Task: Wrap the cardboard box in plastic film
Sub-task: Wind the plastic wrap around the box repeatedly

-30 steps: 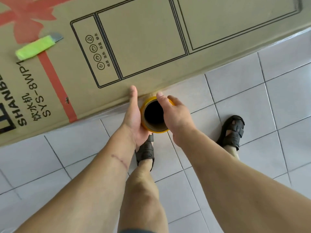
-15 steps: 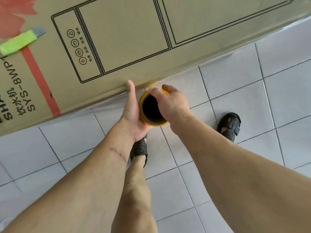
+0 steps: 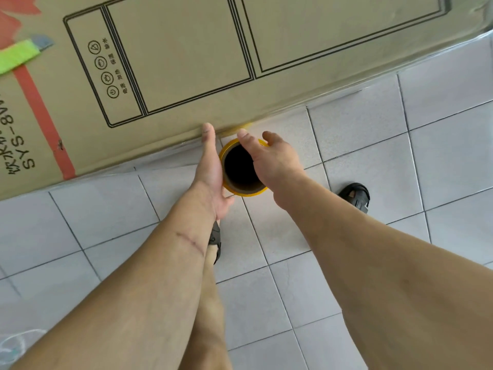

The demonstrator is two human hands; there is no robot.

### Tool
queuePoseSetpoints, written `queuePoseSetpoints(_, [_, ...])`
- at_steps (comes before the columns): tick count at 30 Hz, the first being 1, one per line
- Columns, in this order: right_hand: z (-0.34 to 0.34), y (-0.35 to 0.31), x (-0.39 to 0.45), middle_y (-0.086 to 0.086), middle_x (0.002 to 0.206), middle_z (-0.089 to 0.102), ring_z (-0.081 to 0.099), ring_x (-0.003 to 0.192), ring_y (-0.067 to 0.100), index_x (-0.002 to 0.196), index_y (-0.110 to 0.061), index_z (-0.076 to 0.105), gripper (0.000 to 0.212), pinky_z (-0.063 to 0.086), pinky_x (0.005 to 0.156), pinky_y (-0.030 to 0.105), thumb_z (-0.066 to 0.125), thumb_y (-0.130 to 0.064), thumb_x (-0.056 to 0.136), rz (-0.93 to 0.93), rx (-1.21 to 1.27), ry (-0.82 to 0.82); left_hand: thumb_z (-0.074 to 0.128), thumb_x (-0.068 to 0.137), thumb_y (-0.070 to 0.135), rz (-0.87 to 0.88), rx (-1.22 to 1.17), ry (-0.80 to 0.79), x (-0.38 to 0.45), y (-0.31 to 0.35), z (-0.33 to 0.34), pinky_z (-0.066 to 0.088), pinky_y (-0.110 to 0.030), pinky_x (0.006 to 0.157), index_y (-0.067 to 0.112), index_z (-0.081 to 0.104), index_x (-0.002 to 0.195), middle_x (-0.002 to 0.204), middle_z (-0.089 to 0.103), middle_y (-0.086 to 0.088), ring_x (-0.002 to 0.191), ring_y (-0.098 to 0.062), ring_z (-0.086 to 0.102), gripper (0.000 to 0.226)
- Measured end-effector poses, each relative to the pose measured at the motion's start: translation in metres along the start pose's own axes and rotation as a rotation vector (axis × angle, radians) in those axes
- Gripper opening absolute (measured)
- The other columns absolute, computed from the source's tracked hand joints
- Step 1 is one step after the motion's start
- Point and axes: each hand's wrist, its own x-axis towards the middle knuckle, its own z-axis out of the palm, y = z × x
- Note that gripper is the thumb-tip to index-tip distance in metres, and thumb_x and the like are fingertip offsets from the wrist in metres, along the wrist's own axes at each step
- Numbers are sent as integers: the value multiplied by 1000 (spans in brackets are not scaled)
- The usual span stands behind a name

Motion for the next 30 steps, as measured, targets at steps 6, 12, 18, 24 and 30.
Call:
queuePoseSetpoints(6, [-2,14,4,1,144,53,50,131,18,148,-22,44,72,38,103,30,53,-64,90,70,191,-101,37,87,99,-24,-45,-50,3,18,13,63,-48,92,10,76,130,116,83,-19,107,-35,82,106])
queuePoseSetpoints(12, [-32,0,8,5,152,43,41,138,24,151,-18,38,66,34,114,39,50,-53,97,-82,-80,-56,27,72,111,-40,-129,-90,-1,5,28,49,-56,120,16,70,143,135,78,-15,129,-36,72,127])
queuePoseSetpoints(18, [-42,12,9,-1,150,46,44,135,18,151,-25,40,65,33,106,28,52,-55,95,33,124,-125,47,82,100,24,-10,27,10,17,38,54,-53,116,16,75,136,128,81,-13,121,-32,78,104])
queuePoseSetpoints(24, [-63,0,24,4,145,50,48,132,25,146,-22,46,62,39,110,43,49,-58,96,-91,-116,-97,20,78,108,-42,-137,-97,2,3,65,54,-54,114,17,72,140,130,80,-15,125,-36,75,122])
queuePoseSetpoints(30, [-86,-5,26,1,152,43,42,136,25,152,-27,35,80,35,104,38,48,-72,88,94,-11,-165,37,86,101,-13,-151,125,6,9,88,61,-53,105,15,72,135,122,83,-15,111,-34,81,104])
